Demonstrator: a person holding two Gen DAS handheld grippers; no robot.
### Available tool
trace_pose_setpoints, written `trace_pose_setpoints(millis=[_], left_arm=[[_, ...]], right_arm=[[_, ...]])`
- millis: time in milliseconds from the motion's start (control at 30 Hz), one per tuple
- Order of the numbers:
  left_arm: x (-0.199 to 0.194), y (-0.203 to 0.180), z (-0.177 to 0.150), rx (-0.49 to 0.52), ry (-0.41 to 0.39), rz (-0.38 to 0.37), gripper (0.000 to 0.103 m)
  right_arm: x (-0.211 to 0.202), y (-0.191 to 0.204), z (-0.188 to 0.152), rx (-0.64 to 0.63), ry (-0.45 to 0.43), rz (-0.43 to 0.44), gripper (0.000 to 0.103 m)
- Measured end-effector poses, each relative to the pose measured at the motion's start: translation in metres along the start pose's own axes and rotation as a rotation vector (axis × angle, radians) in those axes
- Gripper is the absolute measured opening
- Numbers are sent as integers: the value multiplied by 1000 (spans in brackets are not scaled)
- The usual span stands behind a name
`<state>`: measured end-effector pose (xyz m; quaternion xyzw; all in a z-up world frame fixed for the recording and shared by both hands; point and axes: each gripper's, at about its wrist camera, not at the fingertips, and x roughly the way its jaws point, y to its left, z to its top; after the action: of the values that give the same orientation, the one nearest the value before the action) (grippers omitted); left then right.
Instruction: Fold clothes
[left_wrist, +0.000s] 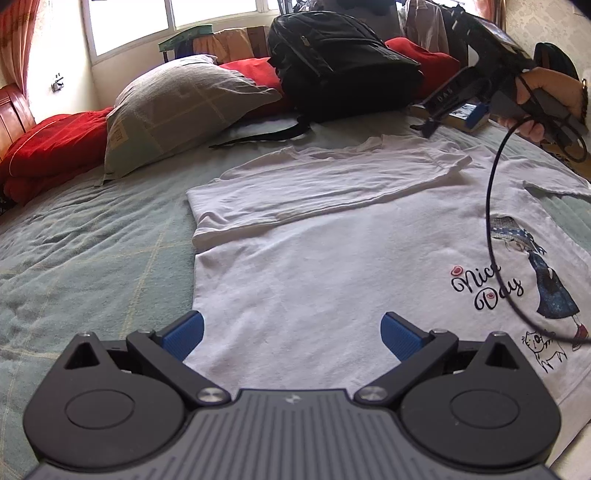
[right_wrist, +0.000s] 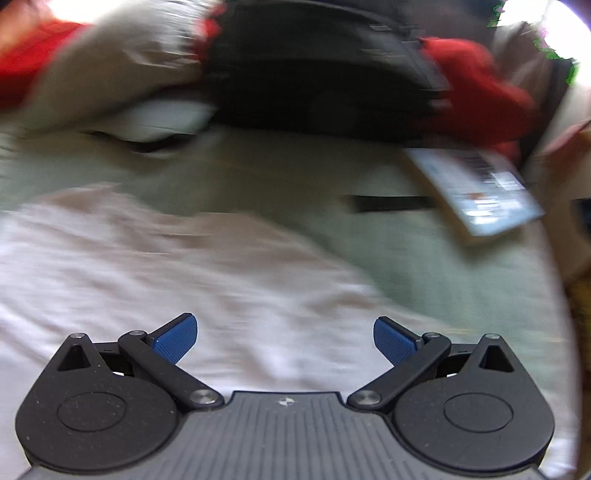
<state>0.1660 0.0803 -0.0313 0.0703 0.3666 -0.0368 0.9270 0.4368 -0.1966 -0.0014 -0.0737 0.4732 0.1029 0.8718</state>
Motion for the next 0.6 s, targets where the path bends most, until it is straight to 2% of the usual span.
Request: trace_pose_setpoints(millis=[67,167,267,400,500,600], left_arm=[[1,0,0,-1,3,-1,102],[2,1,-1,-3,7,-2,102],[3,1,-1,-5,11,-3,102],[4,2,-1,-6,15,-5,102],[4,1,1,-7,7,-10,102],[1,-2,1,-3,4,-12,102]], right_arm=[[6,5,-2,28,13,158,103],[25,8,-10,79,59,283,103],[42,-1,-24,148,120,287,103],[27,-7,-33,157,103,280,103],[17,-12,-25,170,68,283,103],[20,-17,-15,210,13,322,103]])
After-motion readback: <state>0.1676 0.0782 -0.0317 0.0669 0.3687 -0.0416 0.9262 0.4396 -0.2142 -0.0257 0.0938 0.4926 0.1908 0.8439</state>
